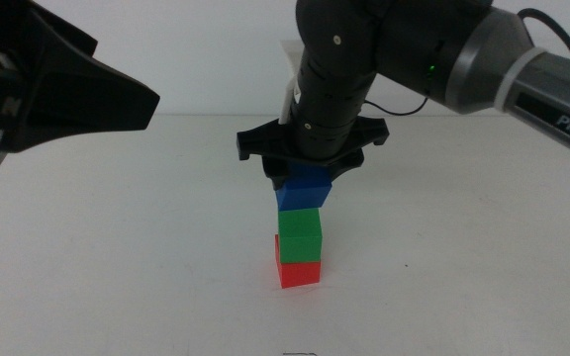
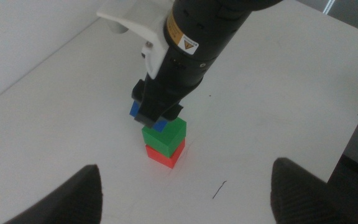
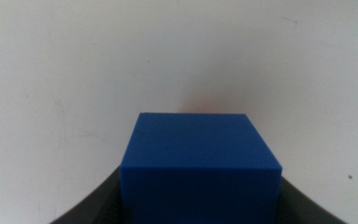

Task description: Stack red cubes first, then green, then blue cubes in a specific spot.

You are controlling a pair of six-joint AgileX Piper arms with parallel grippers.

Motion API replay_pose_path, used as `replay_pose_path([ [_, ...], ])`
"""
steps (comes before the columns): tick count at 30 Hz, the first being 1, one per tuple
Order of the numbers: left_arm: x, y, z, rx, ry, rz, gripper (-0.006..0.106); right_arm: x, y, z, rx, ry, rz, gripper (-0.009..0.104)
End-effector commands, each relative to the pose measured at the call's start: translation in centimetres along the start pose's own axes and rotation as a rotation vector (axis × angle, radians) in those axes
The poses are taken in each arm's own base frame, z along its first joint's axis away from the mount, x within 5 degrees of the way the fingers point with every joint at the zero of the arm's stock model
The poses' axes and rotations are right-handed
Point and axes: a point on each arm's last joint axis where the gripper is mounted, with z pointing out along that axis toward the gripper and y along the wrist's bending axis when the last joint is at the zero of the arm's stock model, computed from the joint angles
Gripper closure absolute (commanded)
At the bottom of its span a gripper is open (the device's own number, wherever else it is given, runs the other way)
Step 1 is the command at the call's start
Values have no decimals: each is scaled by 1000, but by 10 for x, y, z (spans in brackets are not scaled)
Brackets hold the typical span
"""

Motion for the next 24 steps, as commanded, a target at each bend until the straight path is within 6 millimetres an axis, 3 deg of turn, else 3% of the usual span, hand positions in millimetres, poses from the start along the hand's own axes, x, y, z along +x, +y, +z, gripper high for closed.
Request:
replay_pose_path([
  [1,-6,-7,-7,30,-49,-5,9,-2,-3,-33,3,-43,2,96],
  [8,-6,-7,-7,30,-49,-5,9,-1,2,-19,15,-16,-6,96],
  [24,-6,-7,-7,30,-49,-5,9,0,-6,-9,53,4,18,96],
])
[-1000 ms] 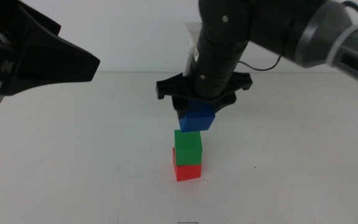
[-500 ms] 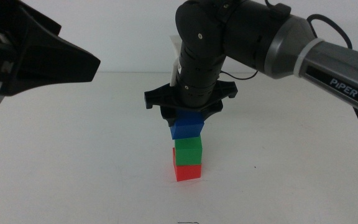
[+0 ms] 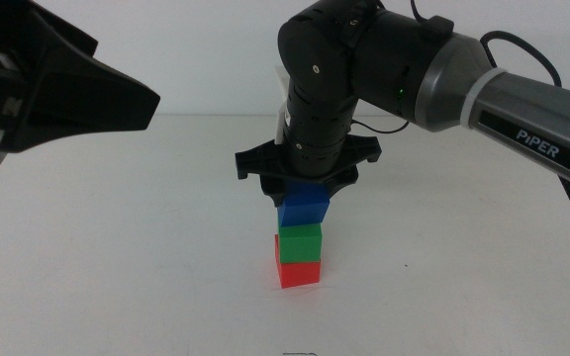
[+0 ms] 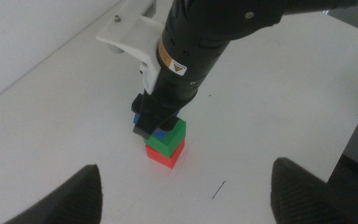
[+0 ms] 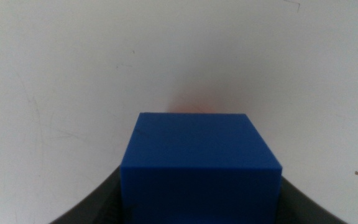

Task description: Stack red cubes first, then green, then blue cubes in a specific spot.

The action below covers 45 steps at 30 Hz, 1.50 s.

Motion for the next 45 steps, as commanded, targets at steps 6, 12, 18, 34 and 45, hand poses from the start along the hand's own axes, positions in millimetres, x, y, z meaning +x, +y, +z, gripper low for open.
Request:
replay_pose_path([
  [6,-6,-7,-7,30,-49,-5,9,-1,-9,-22,18,-10,7,68],
  [12,-6,-7,-7,30,-49,-5,9,-2,-8,-21,17,-12,6,30],
  [18,-6,-7,-7,30,-49,-5,9,-3,-12,-38,4,-56,10,22],
  [34,-6,-7,-7,30,-49,-5,9,43,-94,-191,-93,-399,52,22],
  [45,-6,-7,-7,30,-49,-5,9,155,-198,-220,-50,-721,-28,22],
])
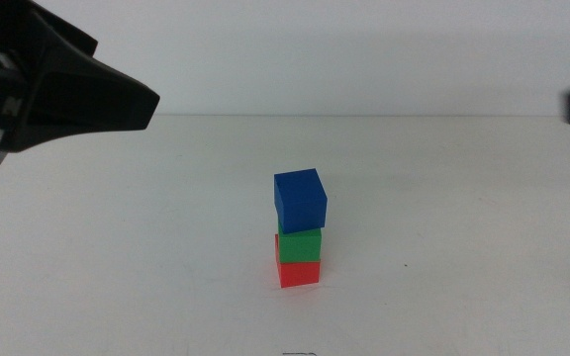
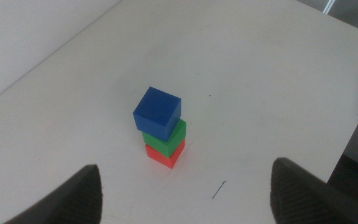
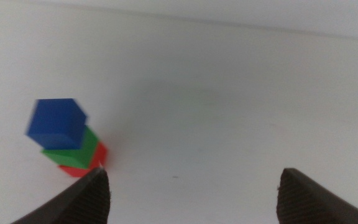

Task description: Stack red cubes first, then green, then blue cubes in a specific spot.

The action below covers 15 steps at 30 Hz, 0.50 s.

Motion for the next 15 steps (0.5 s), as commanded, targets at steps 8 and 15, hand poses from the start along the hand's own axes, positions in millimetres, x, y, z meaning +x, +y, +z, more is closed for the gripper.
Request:
replay_pose_path([
  [8,-6,-7,-7,30,-49,-5,9,32,-17,-51,17,-255,31,22],
  [15,-6,-7,-7,30,-49,-5,9,32,-19,-52,41,-264,14,22],
])
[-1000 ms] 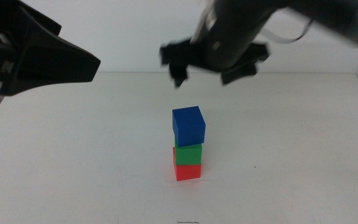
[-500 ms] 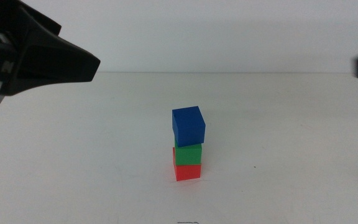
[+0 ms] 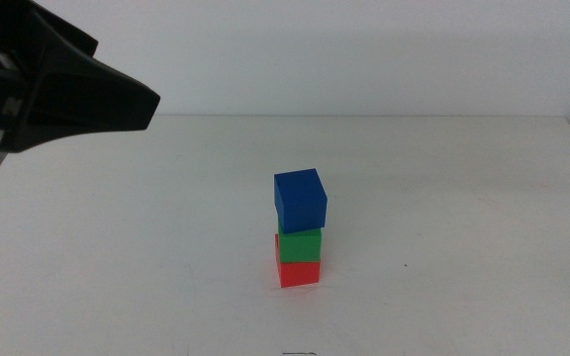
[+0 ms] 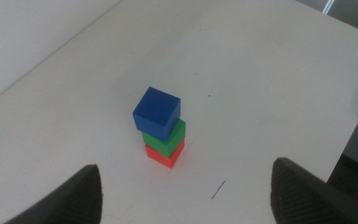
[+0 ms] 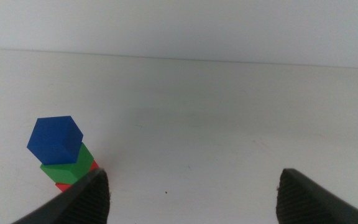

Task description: Stack red cubes first, then green, then blue cubes in a specific spot.

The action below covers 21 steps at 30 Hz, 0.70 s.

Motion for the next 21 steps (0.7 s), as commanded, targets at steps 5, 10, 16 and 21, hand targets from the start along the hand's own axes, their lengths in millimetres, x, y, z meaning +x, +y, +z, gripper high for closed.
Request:
replay_pose_path([
  [5,-6,-7,-7,30,-49,-5,9,-11,-1,-4,19,-89,-24,23],
  [10,9,3,-22,-296,-106,15,9,-11,-1,-4,19,-89,-24,23],
  [16,43,5,-44,-683,-408,-89,9,-11,-1,-4,19,-89,-24,23],
  [21,73,-4,-51,-828,-579,-53,9,-11,-1,-4,19,-89,-24,23],
])
